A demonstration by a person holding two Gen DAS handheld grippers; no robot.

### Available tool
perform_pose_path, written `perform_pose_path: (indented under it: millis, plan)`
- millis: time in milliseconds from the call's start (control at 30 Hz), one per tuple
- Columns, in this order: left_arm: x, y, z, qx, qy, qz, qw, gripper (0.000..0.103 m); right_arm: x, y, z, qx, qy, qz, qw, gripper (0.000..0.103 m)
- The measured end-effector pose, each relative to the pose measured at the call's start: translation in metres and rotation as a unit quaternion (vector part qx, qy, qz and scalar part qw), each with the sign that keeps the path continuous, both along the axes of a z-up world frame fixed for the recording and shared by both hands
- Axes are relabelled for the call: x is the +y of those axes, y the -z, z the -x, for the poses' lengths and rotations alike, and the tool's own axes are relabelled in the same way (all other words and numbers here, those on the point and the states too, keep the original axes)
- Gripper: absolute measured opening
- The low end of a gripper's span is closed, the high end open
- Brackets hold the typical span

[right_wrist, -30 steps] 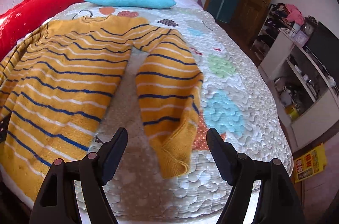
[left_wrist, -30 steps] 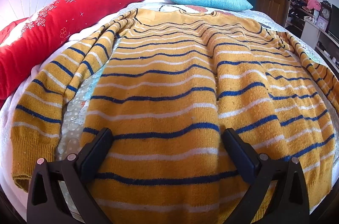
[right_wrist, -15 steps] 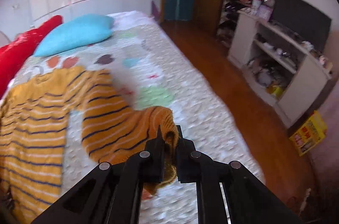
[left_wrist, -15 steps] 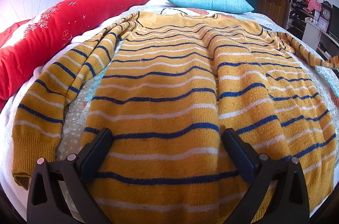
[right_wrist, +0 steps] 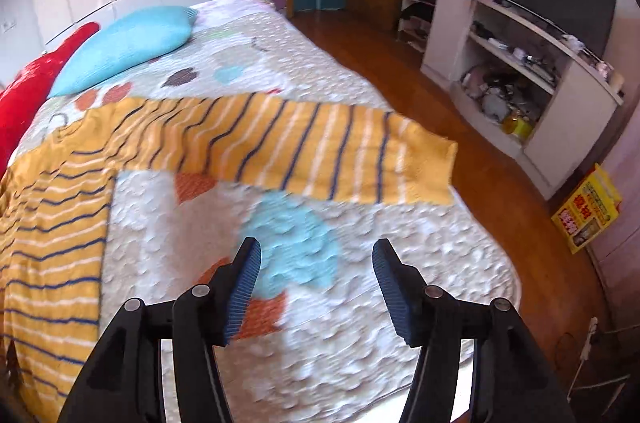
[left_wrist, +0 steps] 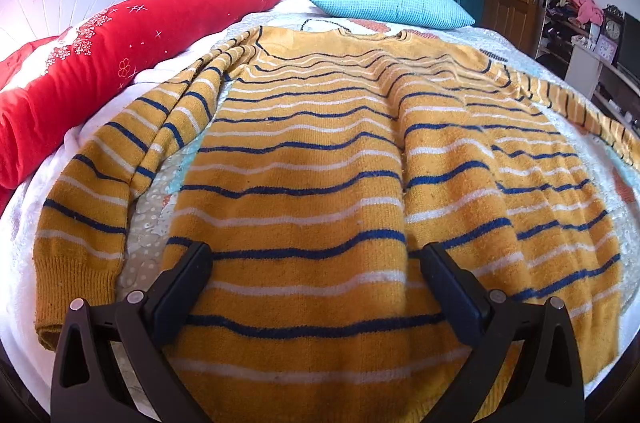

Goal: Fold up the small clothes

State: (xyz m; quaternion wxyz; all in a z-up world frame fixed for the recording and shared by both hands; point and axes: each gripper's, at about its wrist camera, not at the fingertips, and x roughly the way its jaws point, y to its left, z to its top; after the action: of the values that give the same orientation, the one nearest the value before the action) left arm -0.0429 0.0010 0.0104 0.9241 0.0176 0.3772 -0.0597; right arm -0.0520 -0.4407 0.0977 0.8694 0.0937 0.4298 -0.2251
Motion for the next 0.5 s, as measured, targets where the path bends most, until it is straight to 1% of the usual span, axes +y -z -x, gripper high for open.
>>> perform_pose_path:
  millis: [100, 133, 200, 267, 333, 400, 467, 500]
  plan:
    - [0.023, -0.019, 0.008, -0.016, -0.005, 0.05, 0.9986, 0.103, 0.056, 0.006, -0.011, -0.002, -0.067, -0.018, 0.998, 0.063]
    - [0.033, -0.025, 0.01, -0.025, -0.013, 0.057, 0.998, 0.103, 0.075, 0.005, -0.018, -0.004, -0.092, -0.023, 0.996, 0.063]
    - [0.058, -0.039, 0.014, -0.045, -0.044, 0.051, 0.9967, 0.103, 0.119, 0.004, -0.033, -0.012, -0.142, -0.037, 0.989, 0.063]
    - [0.089, -0.049, 0.017, -0.067, -0.096, 0.031, 0.9926, 0.103, 0.167, -0.002, -0.051, -0.022, -0.195, -0.057, 0.979, 0.063]
    - [0.128, -0.054, 0.018, -0.083, -0.171, 0.005, 0.9818, 0.103, 0.219, -0.007, -0.068, -0.032, -0.251, -0.084, 0.964, 0.063]
    - [0.168, -0.056, 0.02, -0.086, -0.243, -0.005, 0.9663, 0.103, 0.272, -0.006, -0.087, -0.031, -0.307, -0.113, 0.944, 0.063]
    - [0.205, -0.053, 0.022, -0.081, -0.297, 0.012, 0.9513, 0.103, 0.329, 0.002, -0.105, -0.021, -0.356, -0.128, 0.925, 0.063]
    - [0.222, -0.051, 0.024, -0.075, -0.317, 0.028, 0.9452, 0.103, 0.358, 0.008, -0.113, -0.016, -0.38, -0.134, 0.915, 0.063]
